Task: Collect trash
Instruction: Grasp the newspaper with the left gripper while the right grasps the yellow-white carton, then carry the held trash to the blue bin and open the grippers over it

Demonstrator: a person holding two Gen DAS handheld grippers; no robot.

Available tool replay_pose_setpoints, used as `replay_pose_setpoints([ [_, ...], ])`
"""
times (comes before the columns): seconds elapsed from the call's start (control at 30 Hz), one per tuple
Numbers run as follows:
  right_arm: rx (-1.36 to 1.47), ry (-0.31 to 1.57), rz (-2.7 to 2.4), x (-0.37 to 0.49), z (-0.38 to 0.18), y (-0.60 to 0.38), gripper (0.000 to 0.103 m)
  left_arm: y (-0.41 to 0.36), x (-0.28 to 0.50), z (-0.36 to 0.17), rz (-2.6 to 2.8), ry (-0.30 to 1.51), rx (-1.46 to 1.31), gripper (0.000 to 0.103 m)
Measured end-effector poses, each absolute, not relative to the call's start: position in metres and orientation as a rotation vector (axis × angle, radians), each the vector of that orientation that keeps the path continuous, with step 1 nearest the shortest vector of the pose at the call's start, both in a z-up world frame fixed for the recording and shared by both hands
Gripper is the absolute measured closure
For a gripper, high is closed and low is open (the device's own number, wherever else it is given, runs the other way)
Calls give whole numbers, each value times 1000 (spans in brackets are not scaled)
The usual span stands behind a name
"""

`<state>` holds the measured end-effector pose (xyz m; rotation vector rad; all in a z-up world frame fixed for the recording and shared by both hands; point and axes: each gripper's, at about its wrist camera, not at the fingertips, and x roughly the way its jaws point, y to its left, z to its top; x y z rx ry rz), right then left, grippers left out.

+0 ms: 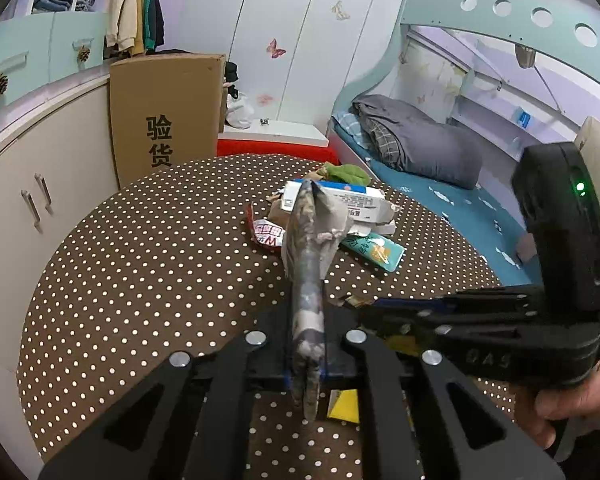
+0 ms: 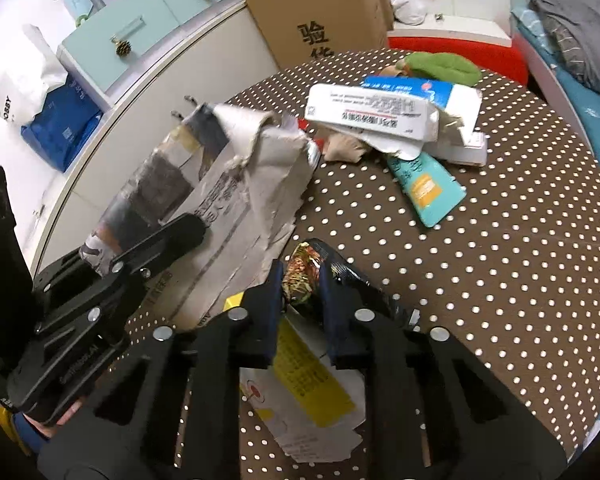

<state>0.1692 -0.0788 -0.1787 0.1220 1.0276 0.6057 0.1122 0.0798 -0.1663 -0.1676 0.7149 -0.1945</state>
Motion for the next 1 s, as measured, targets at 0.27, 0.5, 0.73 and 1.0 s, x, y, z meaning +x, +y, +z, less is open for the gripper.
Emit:
replay_pose_setpoints([
  [0.27, 486, 916, 621, 161, -167, -165, 90, 83, 105, -152, -205, 671, -191, 95],
  [0.5, 581, 827, 597, 145, -144, -217, 90, 64, 102, -112, -253, 597, -173, 95],
  [0.73, 596, 703, 523, 128, -110, -272, 90, 2, 109, -66, -379, 523, -142, 95],
  [1.0, 620, 595, 316, 92, -96, -376, 90, -103, 128, -61, -577, 576, -158, 95],
])
